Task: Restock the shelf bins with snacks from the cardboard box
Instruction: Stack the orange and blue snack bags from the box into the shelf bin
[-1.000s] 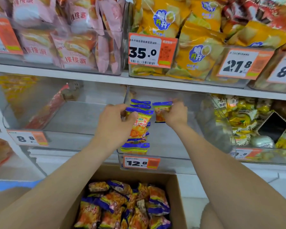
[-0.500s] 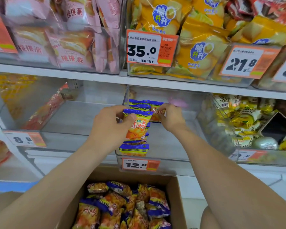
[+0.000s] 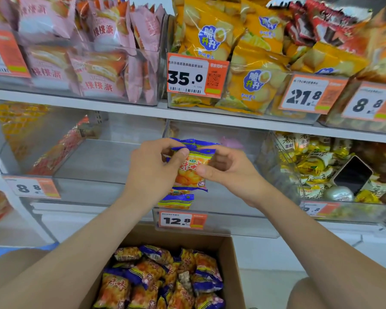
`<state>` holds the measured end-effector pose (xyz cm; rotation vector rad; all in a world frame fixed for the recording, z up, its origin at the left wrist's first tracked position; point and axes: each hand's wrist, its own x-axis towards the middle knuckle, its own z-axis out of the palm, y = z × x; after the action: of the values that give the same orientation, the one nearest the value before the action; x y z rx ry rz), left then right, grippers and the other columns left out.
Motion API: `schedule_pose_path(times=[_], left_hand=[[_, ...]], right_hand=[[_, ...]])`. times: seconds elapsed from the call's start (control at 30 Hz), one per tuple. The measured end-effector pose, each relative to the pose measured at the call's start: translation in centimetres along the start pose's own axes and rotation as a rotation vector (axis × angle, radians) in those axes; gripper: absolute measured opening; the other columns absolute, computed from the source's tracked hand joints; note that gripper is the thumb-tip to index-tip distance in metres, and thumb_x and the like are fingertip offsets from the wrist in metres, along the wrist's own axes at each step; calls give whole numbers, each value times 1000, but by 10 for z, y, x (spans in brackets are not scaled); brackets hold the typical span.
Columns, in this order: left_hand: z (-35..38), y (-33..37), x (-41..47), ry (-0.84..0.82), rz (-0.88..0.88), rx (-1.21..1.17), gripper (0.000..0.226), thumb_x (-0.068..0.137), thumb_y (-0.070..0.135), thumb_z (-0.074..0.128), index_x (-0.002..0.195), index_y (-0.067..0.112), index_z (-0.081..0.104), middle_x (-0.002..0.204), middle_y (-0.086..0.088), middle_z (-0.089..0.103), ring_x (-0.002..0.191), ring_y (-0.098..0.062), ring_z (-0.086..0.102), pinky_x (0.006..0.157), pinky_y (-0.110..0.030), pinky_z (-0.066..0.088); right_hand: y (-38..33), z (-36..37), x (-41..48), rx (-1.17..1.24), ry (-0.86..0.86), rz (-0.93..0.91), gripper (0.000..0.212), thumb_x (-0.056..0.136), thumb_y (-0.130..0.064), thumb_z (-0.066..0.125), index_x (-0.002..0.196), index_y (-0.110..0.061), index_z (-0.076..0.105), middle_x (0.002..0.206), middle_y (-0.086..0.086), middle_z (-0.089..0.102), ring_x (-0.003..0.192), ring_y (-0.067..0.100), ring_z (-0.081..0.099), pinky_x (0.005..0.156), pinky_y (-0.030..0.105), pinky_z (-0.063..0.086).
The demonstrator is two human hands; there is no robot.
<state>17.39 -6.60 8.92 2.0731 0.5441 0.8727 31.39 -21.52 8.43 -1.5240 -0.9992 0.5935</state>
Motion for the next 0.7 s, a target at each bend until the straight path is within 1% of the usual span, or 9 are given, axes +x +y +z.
schedule_pose_path(times=[0.07, 0.1, 0.17, 0.23, 0.3, 0.37, 0.43, 0.57, 0.7], left_hand=[[5, 2, -3, 6, 42, 33, 10, 100, 35, 68, 100, 30, 77, 87, 22, 70, 87, 12, 59, 72, -3, 38], [8, 1, -4, 10, 75, 91, 14, 101, 38, 65, 104, 30, 76, 93, 19, 71, 92, 6, 60, 79, -9, 38], [12, -4, -3, 21, 125, 314, 25, 101, 44, 59, 120, 31, 69, 117, 8, 67, 111, -14, 55, 92, -31, 40], [12, -7, -5, -51, 76, 560, 45, 97, 42, 63, 140, 30, 54, 144, -4, 47, 129, -31, 42, 100, -44, 39], [12, -12, -7, -178, -6, 650, 67, 95, 31, 66, 154, 25, 34, 157, -15, 27, 135, -39, 38, 103, -49, 42], [11, -15, -8, -244, -48, 588, 76, 95, 20, 64, 158, 17, 22, 150, -20, 35, 120, -42, 54, 94, -50, 50], [11, -18, -7, -252, -37, 577, 76, 95, 15, 64, 157, 11, 20, 135, -19, 48, 108, -38, 61, 86, -48, 52], [8, -20, -7, -265, -17, 650, 75, 96, 15, 66, 156, 6, 22, 132, -17, 52, 112, -34, 61, 86, -45, 56], [4, -21, -3, -271, 0, 651, 69, 96, 13, 65, 153, 5, 29, 127, -17, 55, 108, -35, 63, 82, -45, 56]], right_hand=[[7, -6, 3, -22, 57, 7, 41, 86, -19, 83, 125, -13, 71, 111, 9, 79, 107, 31, 75, 98, 44, 59], [11, -9, 6, -12, 98, 17, 39, 89, -14, 80, 127, -12, 68, 110, 10, 79, 105, 31, 75, 95, 42, 61], [23, -19, 13, -8, 240, 75, 31, 94, -7, 76, 124, -7, 64, 101, 9, 80, 94, 19, 77, 82, 32, 61], [38, -29, 21, -165, 423, 154, 23, 95, -10, 76, 114, -4, 64, 89, 4, 77, 76, 9, 73, 68, 23, 55], [58, -38, 34, -338, 539, 237, 30, 91, -17, 82, 113, -3, 67, 90, 6, 76, 75, 14, 72, 64, 29, 56], [72, -39, 46, -409, 559, 294, 31, 88, -21, 85, 111, -7, 69, 94, 7, 77, 82, 22, 76, 73, 38, 62], [84, -35, 62, -452, 551, 303, 32, 86, -24, 86, 110, -11, 69, 95, 8, 78, 89, 26, 75, 80, 45, 62], [94, -22, 90, -593, 552, 368, 34, 87, -23, 82, 114, -9, 67, 109, 14, 75, 106, 33, 70, 87, 41, 59], [96, -11, 102, -525, 588, 436, 32, 86, -16, 75, 117, -14, 67, 115, 12, 74, 111, 32, 68, 88, 36, 57]])
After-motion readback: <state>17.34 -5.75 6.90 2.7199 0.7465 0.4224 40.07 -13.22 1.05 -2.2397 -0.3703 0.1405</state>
